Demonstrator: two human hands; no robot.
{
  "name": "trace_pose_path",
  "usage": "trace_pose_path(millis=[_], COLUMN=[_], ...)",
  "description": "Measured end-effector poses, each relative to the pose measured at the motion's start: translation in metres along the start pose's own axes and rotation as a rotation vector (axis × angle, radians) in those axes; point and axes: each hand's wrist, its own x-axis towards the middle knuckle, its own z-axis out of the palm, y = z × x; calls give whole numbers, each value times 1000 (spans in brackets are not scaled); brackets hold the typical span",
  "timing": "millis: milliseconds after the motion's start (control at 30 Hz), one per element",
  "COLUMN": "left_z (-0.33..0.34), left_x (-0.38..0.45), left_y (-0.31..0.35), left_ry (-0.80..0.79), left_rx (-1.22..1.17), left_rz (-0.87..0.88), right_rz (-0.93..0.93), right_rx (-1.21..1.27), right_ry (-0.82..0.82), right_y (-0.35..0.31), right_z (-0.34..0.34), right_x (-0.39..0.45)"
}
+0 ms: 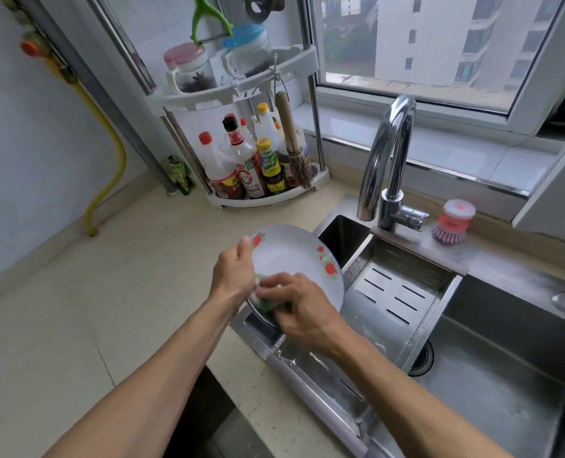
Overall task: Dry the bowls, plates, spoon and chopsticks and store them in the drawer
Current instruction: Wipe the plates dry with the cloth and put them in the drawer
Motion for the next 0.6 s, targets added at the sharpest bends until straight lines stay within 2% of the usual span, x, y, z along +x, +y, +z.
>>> trace_pose_path(millis=[67, 167, 233, 333, 433, 500, 600], left_z=[-2, 5, 11, 5, 3, 7, 13], left_x=[0, -8, -9, -4, -3, -5, -5], left_y=[3, 12, 11, 6, 1, 4, 11], left_ry=[8, -24, 4, 79, 82, 111, 196], left_rx=[54, 214, 181, 101, 150, 159, 137], left_rz=[53, 158, 152, 56, 59, 68, 85], right_rz=[12, 48, 48, -43, 32, 141, 177], right_rx=[21, -35, -25, -20, -236, -298, 4], right_ry=[-59, 95, 109, -68, -226, -163, -12], right_y=[10, 16, 9, 11, 41, 48, 18], right_z=[-6, -5, 0, -4, -17, -17, -6], right_x=[-4, 7, 8, -12, -23, -23, -18])
